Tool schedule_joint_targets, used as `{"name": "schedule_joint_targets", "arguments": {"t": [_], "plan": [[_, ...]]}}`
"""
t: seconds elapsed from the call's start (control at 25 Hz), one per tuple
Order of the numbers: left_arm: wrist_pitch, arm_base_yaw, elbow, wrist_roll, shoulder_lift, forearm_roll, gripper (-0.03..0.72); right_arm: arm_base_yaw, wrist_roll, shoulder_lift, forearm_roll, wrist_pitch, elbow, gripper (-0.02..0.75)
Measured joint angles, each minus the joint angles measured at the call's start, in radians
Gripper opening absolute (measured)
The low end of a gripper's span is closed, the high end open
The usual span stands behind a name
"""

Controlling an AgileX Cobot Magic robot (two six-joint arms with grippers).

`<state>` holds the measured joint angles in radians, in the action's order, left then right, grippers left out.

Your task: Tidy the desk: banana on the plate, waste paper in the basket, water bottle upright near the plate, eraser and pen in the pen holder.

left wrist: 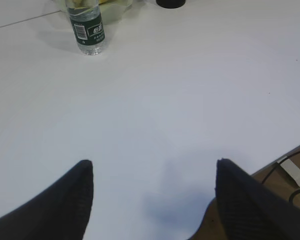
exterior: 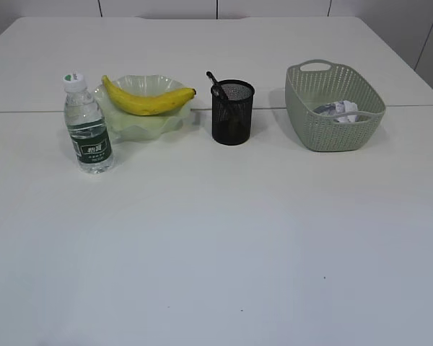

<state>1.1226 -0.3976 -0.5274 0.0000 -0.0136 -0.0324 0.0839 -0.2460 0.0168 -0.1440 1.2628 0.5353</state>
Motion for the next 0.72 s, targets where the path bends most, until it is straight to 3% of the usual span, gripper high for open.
{"name": "schedule_joint_targets", "arguments": {"t": [0.72], "plan": [[-0.004, 0.000, 0.000, 0.000, 0.000, 0.002, 0.578, 0.000, 0.035, 0.000, 0.042, -0.108, -0.042, 0.587]]}}
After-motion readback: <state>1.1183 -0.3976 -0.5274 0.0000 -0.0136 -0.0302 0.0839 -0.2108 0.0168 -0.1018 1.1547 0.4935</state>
